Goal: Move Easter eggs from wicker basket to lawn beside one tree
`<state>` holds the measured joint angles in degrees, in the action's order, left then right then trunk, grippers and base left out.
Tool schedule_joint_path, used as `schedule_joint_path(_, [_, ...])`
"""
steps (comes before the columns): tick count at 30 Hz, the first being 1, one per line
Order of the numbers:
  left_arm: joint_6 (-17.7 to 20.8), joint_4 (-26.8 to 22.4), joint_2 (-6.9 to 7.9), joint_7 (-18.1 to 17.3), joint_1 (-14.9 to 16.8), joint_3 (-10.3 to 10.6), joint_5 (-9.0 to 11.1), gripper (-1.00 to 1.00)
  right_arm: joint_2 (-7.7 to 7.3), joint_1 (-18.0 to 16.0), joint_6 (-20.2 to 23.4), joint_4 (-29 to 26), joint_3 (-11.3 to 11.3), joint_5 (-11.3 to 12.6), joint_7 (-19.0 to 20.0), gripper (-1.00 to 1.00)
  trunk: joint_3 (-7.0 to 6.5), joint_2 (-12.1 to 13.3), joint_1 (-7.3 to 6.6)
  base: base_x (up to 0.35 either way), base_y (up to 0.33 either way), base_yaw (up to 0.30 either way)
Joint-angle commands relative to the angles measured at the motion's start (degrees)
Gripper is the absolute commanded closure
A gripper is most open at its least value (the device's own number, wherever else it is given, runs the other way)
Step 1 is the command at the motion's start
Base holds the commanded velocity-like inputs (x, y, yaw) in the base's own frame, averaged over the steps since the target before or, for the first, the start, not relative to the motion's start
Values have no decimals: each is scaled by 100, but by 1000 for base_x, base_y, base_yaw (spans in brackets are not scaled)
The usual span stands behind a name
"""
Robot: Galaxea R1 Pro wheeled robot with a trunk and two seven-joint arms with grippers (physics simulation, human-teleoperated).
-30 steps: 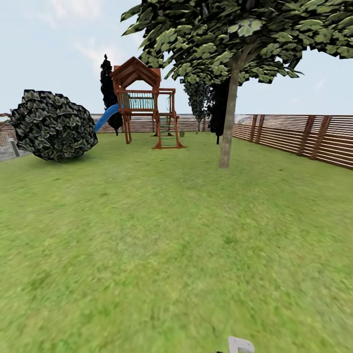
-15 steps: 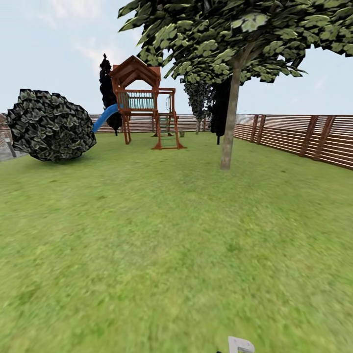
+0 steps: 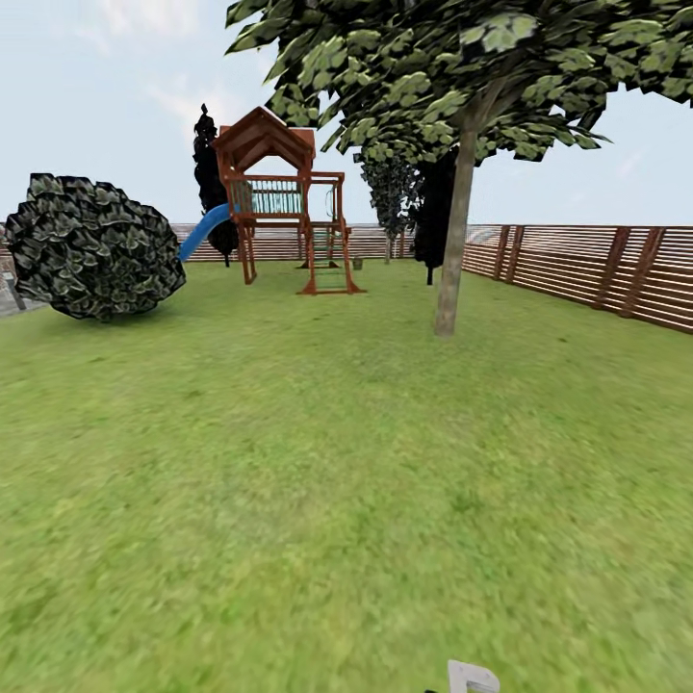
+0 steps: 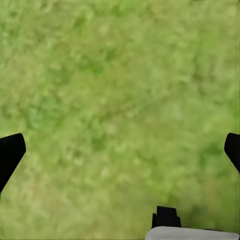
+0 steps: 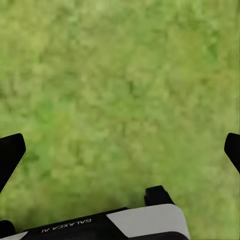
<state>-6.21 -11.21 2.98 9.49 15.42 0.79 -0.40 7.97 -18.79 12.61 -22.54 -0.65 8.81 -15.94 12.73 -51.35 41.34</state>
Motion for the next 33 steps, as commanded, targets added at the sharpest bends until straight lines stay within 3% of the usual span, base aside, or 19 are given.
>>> schedule_joint_path(1, [-19,5,0,18,4,9,-4,-100,3,-1,23,-13,-5,39,-23,-100,8,-5,4,322,0,0])
schedule_joint_path(33, [-21,8,1,18,4,9,-4,-100,3,-1,-31,-11,-5,37,-23,-100,8,-5,4,322,0,0])
